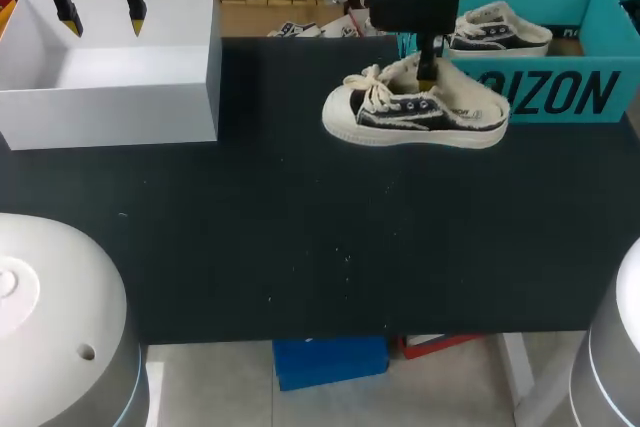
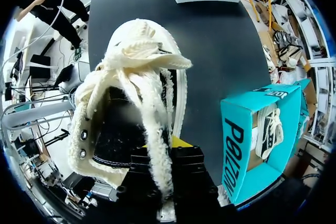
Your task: Take the shoe out of the shoebox, open the shoe tongue, remove and reinsert the insole, then place the shoe into the shoebox
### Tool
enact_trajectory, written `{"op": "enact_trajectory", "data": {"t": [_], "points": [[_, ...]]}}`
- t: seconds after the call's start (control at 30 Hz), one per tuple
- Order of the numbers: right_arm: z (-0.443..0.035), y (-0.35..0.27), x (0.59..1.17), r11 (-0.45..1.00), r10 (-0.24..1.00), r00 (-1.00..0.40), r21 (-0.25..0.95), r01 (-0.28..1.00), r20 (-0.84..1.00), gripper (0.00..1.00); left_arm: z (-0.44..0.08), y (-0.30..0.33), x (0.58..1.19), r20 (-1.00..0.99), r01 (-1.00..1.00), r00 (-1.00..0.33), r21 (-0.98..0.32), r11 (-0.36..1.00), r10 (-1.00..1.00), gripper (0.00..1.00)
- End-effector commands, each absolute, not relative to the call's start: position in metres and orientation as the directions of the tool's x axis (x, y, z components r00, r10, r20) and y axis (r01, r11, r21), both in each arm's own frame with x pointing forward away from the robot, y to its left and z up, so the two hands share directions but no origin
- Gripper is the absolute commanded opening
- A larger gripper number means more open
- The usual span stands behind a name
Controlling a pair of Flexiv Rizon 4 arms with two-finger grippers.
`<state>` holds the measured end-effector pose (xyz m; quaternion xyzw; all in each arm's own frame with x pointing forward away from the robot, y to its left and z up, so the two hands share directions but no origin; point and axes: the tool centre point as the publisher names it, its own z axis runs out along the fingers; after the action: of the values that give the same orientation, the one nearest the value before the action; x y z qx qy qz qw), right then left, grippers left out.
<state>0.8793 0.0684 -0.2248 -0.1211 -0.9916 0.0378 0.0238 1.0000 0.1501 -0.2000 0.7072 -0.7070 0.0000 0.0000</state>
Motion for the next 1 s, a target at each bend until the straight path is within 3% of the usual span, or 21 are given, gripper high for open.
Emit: {"op": "enact_trajectory", "data": {"t": [0.03, 0.63, 1.0], "points": [[-0.246, 0.098, 0.856, 0.972, 0.211, -0.976, -0.099, 0.215, -0.046, 0.0, -0.2, 0.15, 1.0, 0.0, -1.0, 0.0, 0.0, 0.0, -1.0, 1.0], [-0.292, 0.19, 0.85, 0.995, 0.006, -1.0, -0.103, 0.007, -0.01, 0.0, -0.2, 0.15, 1.0, 0.0, -1.0, 0.0, 0.0, 0.0, -1.0, 1.0], [-0.325, 0.215, 0.867, 0.996, -0.018, -1.0, -0.083, -0.019, 0.009, 0.0, -0.2, 0.15, 1.0, 0.0, -1.0, 0.0, 0.0, 0.0, -1.0, 1.0]]}}
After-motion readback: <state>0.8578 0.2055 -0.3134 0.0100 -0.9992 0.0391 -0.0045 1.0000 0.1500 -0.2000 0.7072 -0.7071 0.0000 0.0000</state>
